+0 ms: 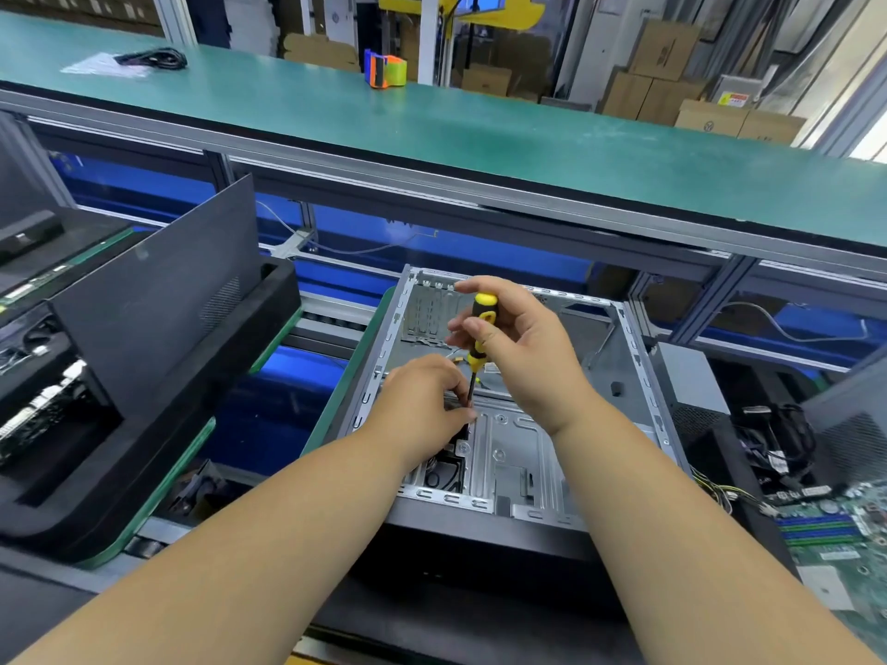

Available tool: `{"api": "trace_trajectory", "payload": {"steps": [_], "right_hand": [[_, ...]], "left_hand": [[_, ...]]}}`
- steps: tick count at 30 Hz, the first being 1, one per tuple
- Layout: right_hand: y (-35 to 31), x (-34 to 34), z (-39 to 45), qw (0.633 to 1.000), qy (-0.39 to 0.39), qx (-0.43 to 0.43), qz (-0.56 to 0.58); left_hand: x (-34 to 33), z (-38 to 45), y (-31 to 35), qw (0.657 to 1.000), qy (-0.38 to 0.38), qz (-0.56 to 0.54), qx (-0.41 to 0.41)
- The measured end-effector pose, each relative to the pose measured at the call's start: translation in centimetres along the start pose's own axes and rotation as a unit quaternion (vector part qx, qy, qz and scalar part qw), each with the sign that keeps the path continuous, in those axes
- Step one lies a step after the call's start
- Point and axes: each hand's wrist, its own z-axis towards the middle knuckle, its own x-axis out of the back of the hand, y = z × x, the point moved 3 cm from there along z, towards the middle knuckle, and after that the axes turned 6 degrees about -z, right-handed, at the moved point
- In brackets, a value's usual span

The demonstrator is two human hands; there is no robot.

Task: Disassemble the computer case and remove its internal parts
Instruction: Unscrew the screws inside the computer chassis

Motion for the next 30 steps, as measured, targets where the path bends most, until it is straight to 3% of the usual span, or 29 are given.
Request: {"api": "trace_trajectory", "payload": {"steps": [4, 10, 14, 24, 30], "right_hand": [[0.4, -1.9, -0.4, 0.997, -0.077, 0.007, 0.031], [1.2, -2.6, 0.1, 0.985, 0.000, -0.023, 0.171], [1.4, -1.9, 0.5, 0.978, 0.000, -0.042, 0.206], [0.7, -2.3, 0.9, 0.968, 0.049, -0.036, 0.244], [0.5, -1.6, 2.0, 0.975, 0.086, -0.088, 0.186]], "left_hand": [[-0.2, 0.2, 0.0, 1.000, -0.010, 0.005, 0.000], [-0.3, 0.4, -0.4, 1.000, 0.005, -0.005, -0.017], [-0.4, 0.5, -0.8, 0.999, 0.019, -0.007, -0.025], [-0.3, 0.3, -0.4, 1.000, 0.000, 0.013, -0.013], [-0.2, 0.3, -0.3, 1.000, -0.009, 0.015, -0.015]]}}
